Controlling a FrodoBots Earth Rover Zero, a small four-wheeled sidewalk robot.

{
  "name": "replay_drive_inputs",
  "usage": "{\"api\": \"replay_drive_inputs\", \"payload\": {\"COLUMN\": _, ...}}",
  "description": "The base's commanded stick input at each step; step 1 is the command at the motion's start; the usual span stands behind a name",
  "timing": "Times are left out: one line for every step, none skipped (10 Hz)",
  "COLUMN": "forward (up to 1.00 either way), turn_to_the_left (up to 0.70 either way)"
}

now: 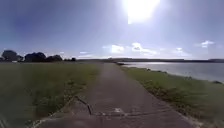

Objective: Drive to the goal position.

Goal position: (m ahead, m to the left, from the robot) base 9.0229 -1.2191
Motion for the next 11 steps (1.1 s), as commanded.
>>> {"api": "replay_drive_inputs", "payload": {"forward": 0.70, "turn_to_the_left": 0.05}}
{"api": "replay_drive_inputs", "payload": {"forward": 0.70, "turn_to_the_left": 0.05}}
{"api": "replay_drive_inputs", "payload": {"forward": 0.70, "turn_to_the_left": 0.05}}
{"api": "replay_drive_inputs", "payload": {"forward": 0.70, "turn_to_the_left": 0.05}}
{"api": "replay_drive_inputs", "payload": {"forward": 0.70, "turn_to_the_left": 0.05}}
{"api": "replay_drive_inputs", "payload": {"forward": 0.70, "turn_to_the_left": 0.05}}
{"api": "replay_drive_inputs", "payload": {"forward": 0.70, "turn_to_the_left": 0.05}}
{"api": "replay_drive_inputs", "payload": {"forward": 0.70, "turn_to_the_left": 0.05}}
{"api": "replay_drive_inputs", "payload": {"forward": 0.70, "turn_to_the_left": 0.05}}
{"api": "replay_drive_inputs", "payload": {"forward": 0.70, "turn_to_the_left": 0.05}}
{"api": "replay_drive_inputs", "payload": {"forward": 0.70, "turn_to_the_left": 0.05}}
